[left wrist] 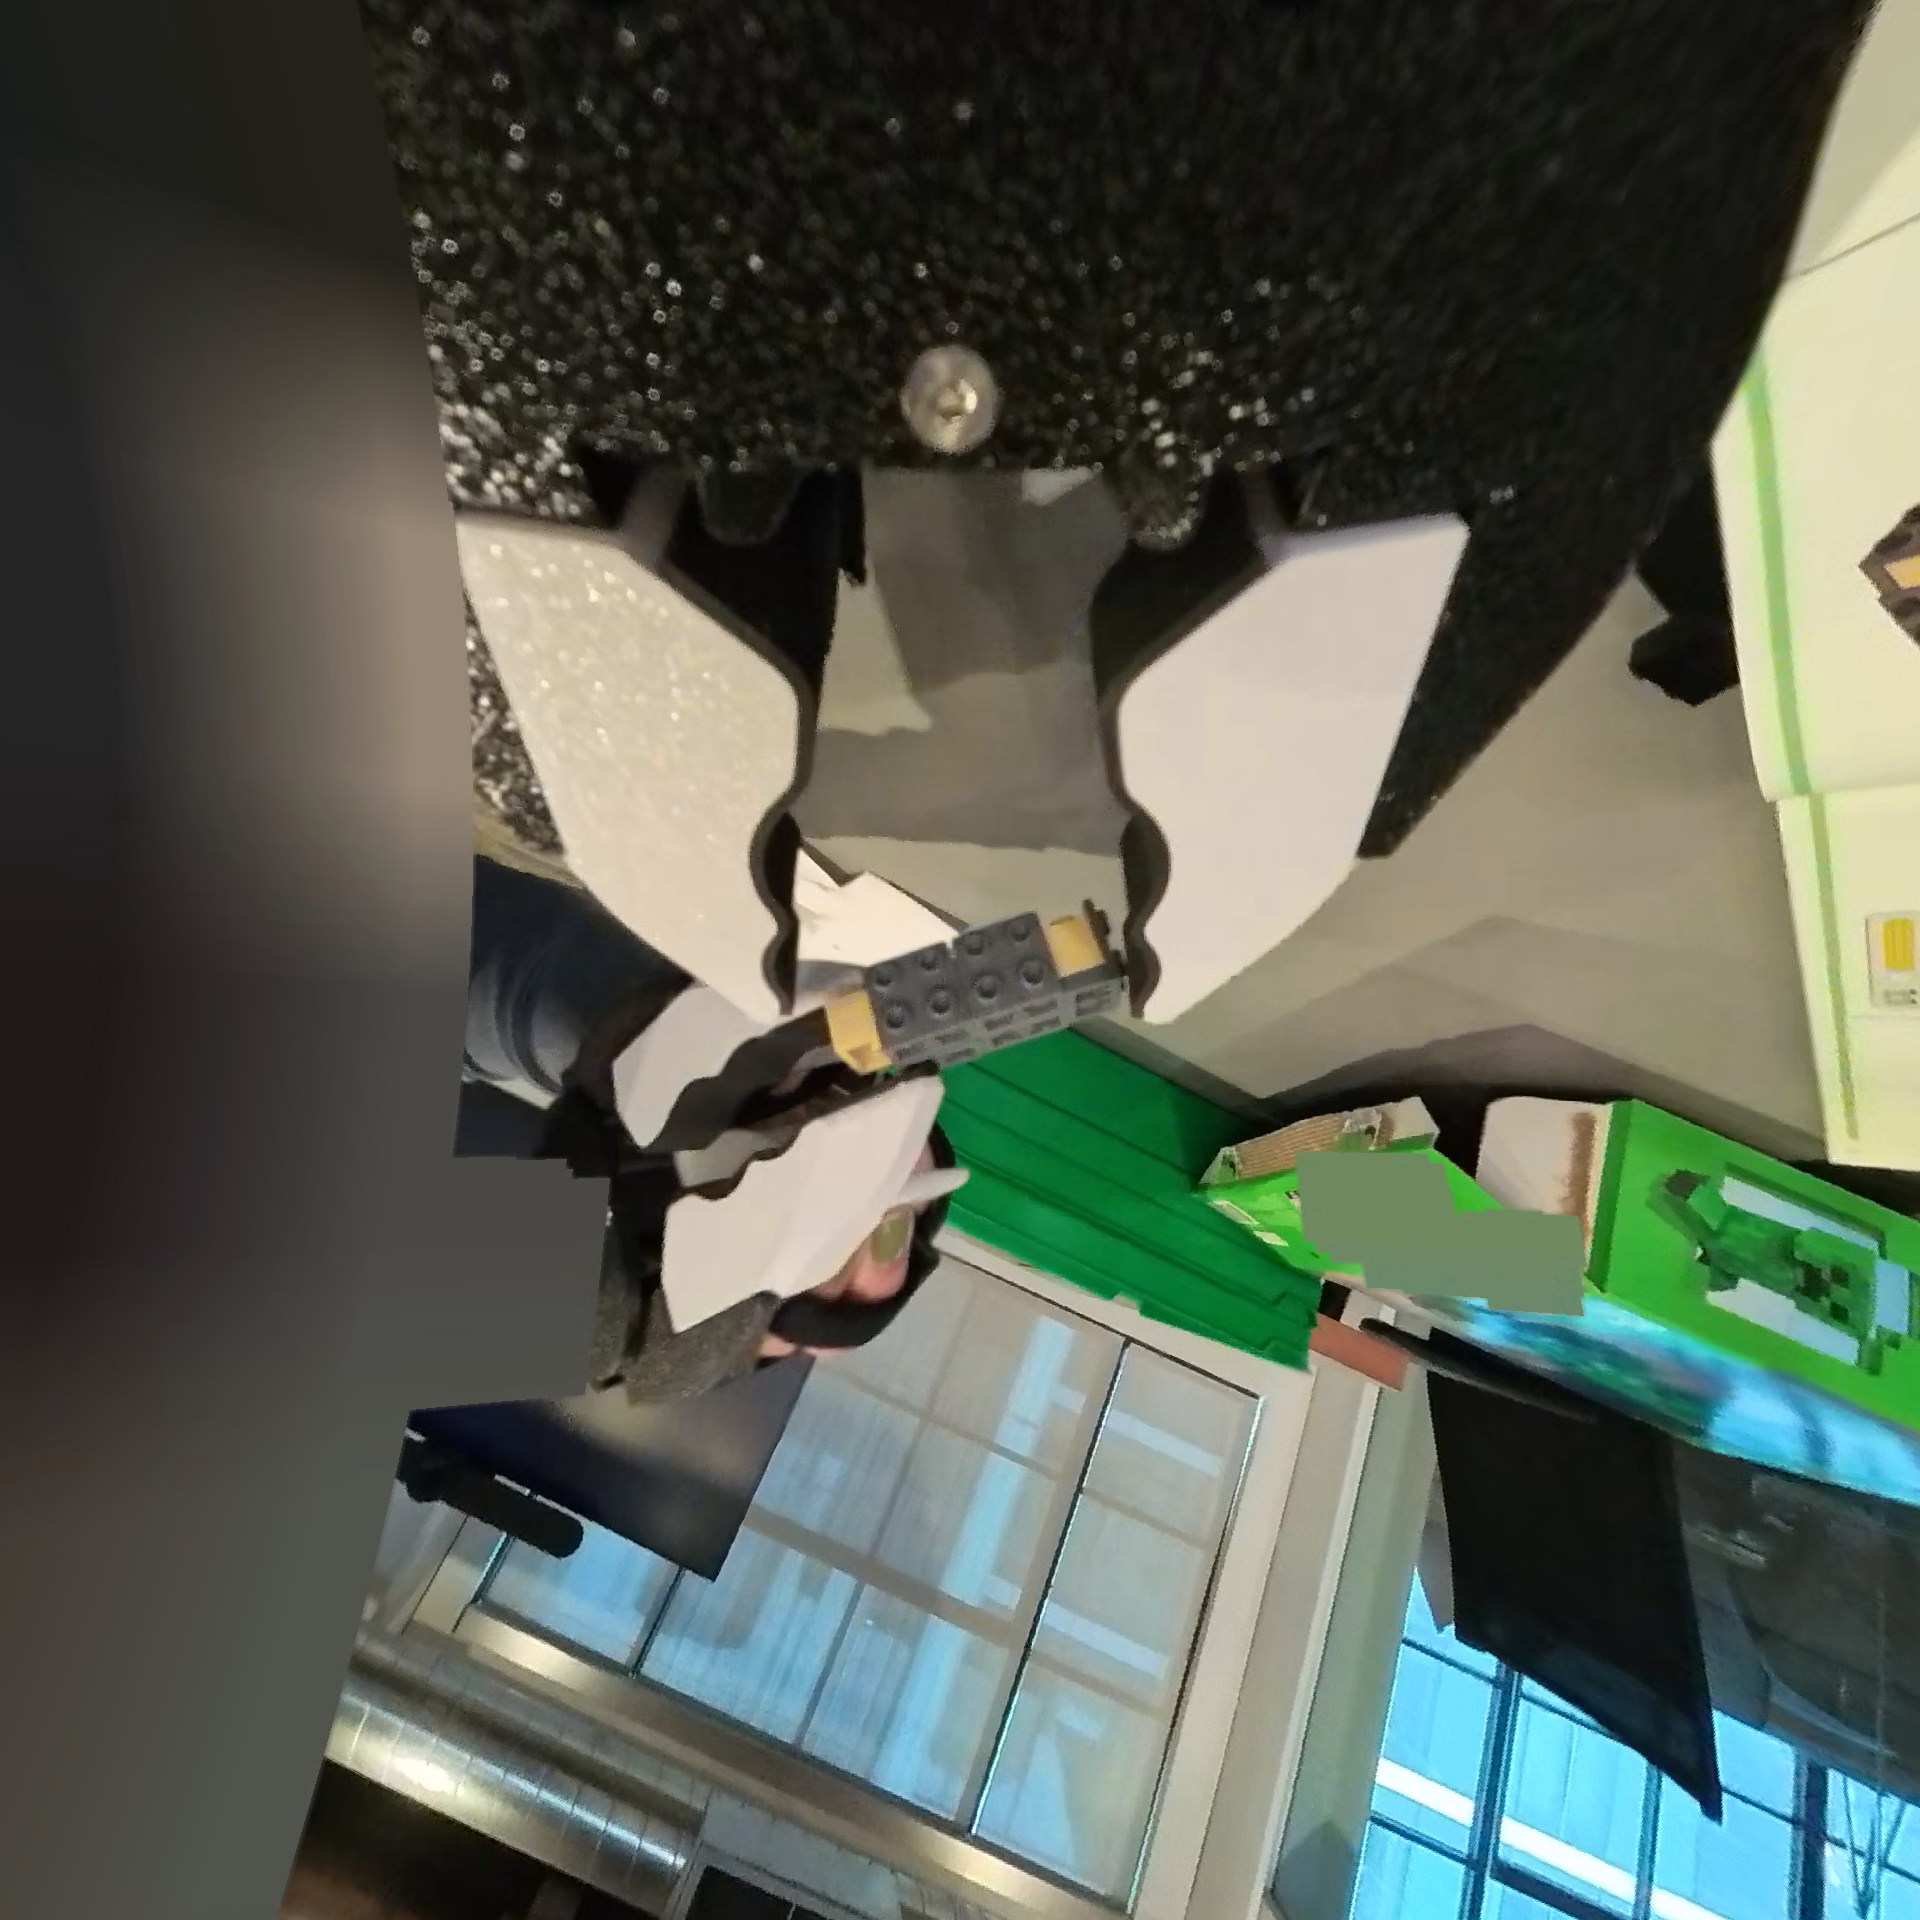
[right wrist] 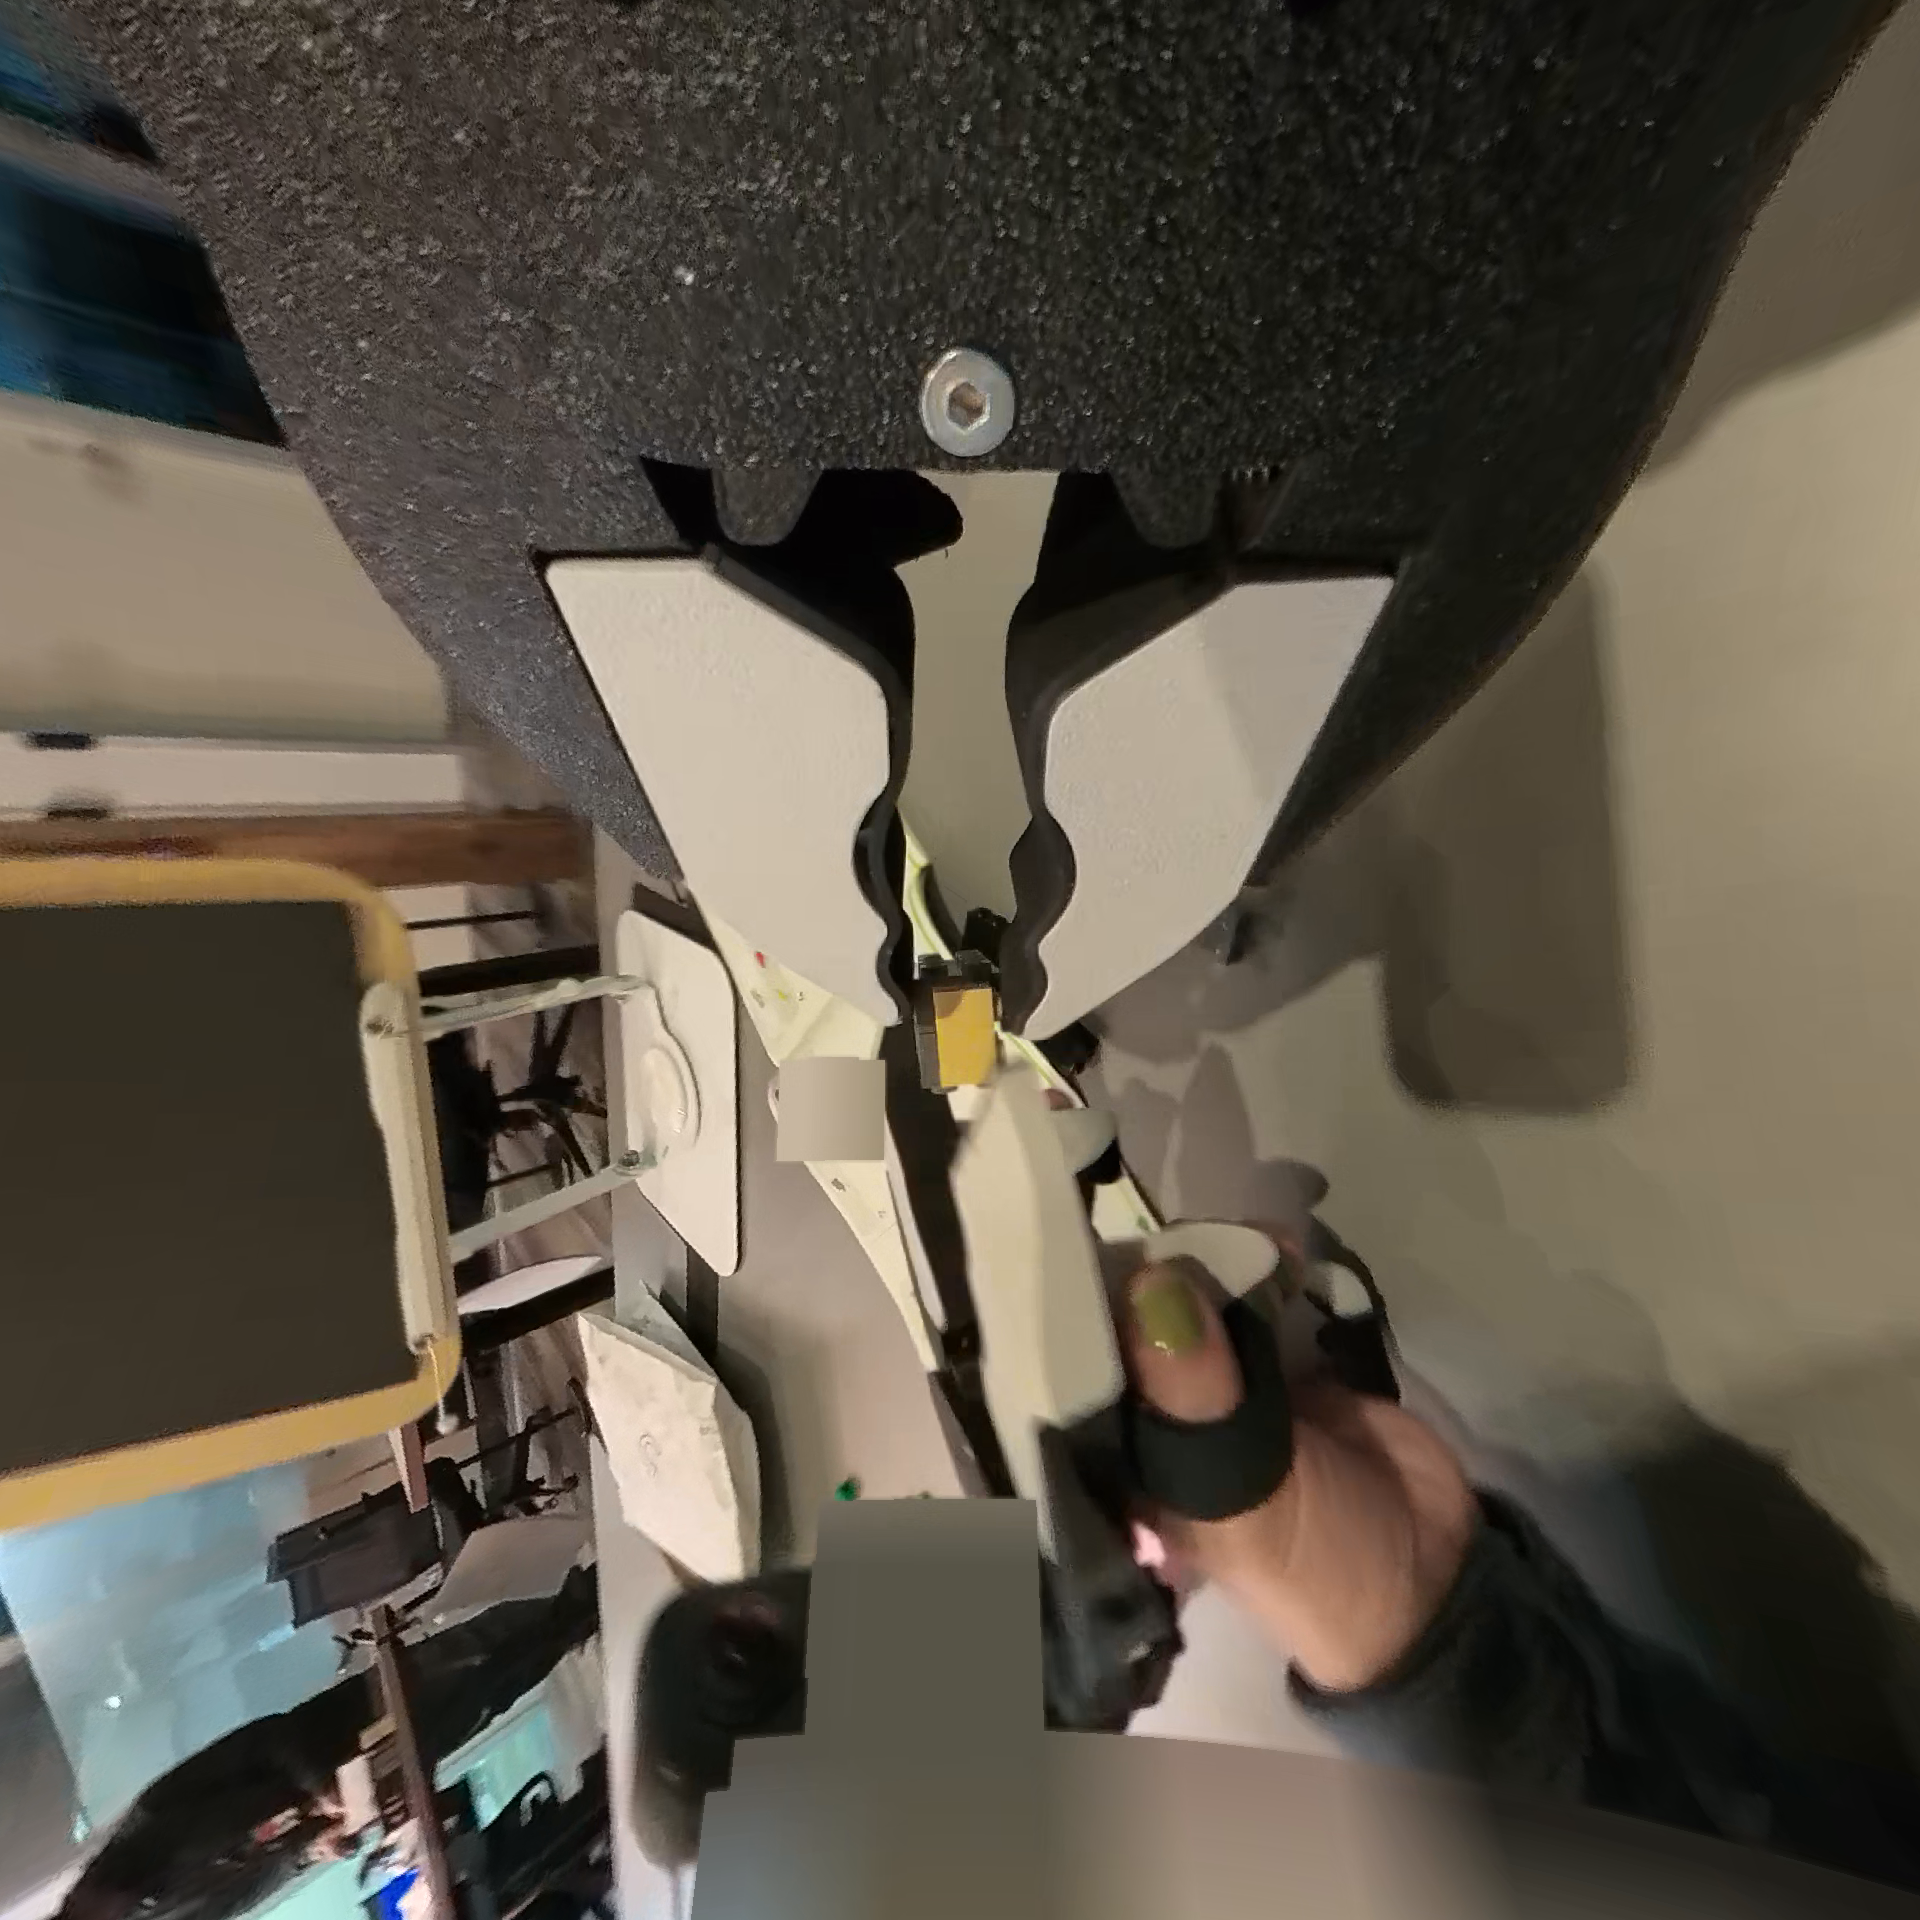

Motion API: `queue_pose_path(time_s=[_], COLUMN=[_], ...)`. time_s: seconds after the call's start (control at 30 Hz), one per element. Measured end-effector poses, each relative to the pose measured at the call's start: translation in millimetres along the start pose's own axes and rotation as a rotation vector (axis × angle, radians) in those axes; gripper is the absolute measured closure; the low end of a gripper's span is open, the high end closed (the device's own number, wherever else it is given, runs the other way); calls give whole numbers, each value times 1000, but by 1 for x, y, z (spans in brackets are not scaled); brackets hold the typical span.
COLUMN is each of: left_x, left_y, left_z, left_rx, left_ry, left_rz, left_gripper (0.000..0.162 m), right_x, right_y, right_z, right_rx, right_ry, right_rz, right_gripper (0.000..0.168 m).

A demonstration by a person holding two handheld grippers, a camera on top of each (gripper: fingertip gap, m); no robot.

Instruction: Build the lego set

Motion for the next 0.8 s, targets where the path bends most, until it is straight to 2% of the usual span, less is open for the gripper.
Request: queue_pose_path(time_s=[0.17, 0.3, 0.37, 0.57, 0.73, 0.8], left_x=[2, 0, -2, -9, -8, -7], left_y=[0, -6, -9, -15, -17, -17], left_z=[-1, 3, 4, 12, 10, 10], left_rx=[-202, -471, -549, -592, -605, -616], left_ry=[56, 136, 160, 202, 182, 180], left_rz=[-141, -294, -331, -305, -291, -291], left_gripper=[96, 104, 109, 123, 141, 141], right_x=[3, 7, 8, 12, 14, 13], right_y=[-2, -1, 0, 2, 1, 1], right_z=[6, 7, 7, 6, 5, 4], right_rx=[-110, -217, -258, -378, -460, -468], right_ry=[-50, -126, -157, -239, -296, -304], right_rz=[-52, -131, -179, -294, -362, -370], right_gripper=[153, 153, 153, 153, 153, 153])
Point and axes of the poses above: each gripper's, where its closed fingertips meet, x back along the fingers, z out of its underside, y = z × x across the jaws, the point moved 3 cm from there along x, back along the fingers, and after that the axes turned 12 degrees about y, right-handed, at the moved point
